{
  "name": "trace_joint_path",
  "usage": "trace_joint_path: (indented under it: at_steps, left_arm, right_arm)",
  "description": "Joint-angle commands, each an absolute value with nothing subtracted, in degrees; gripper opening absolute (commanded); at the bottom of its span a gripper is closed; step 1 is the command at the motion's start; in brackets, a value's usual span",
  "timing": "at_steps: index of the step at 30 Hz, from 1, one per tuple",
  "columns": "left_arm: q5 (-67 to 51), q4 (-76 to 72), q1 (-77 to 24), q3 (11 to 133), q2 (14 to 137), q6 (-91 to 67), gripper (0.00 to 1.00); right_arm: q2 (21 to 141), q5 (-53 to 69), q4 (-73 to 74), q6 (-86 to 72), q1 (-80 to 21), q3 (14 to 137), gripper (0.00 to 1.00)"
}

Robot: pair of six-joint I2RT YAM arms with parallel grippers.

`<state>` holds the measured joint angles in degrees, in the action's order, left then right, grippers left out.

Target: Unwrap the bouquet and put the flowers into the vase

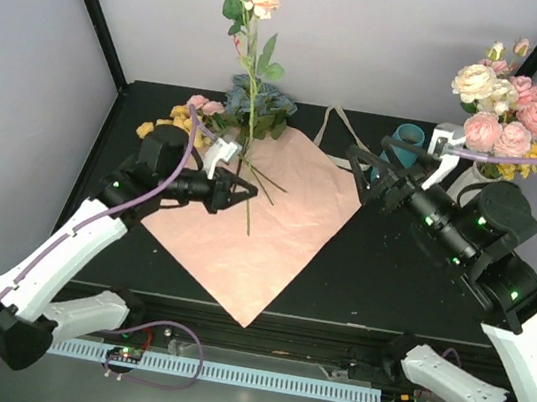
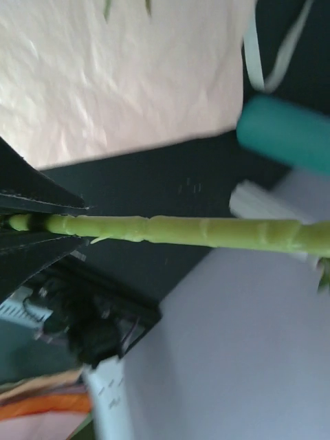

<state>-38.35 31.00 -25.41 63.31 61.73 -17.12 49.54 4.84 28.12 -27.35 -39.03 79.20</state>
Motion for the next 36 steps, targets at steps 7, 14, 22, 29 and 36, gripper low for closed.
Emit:
trace_joint_path:
  at_steps: [7,14,22,29,36]
  left_arm:
    - [-45.29,24.18,-37.06,61.56,55.20,-16.08,0.01]
    - [-40.83,28.60,-43.31,63.43,56.28,-12.42,0.02]
    - [-32.14,32.06,-48.36,65.28,58.51,-9.08,0.02]
    - [-26.89,31.12,-51.58,65.52,59.26,-8.25,0.02]
    - [-20.94,33.84,-53.62,65.83,59.73,-5.88,0.02]
  right_arm:
    - [60.36,17.38,28.18,-17.77,-39.10,97.64,1.00]
    - [69.57,22.18,41.37,-12.18,-39.04,114.10,0.98]
    - [74.58,20.08,44.36,-16.03,-39.03,118.85,0.83]
    - [75.20,17.81,45.42,-17.77,-39.08,117.76,0.66]
    - [75.06,18.14,43.51,-19.51,-39.03,115.94,0.44]
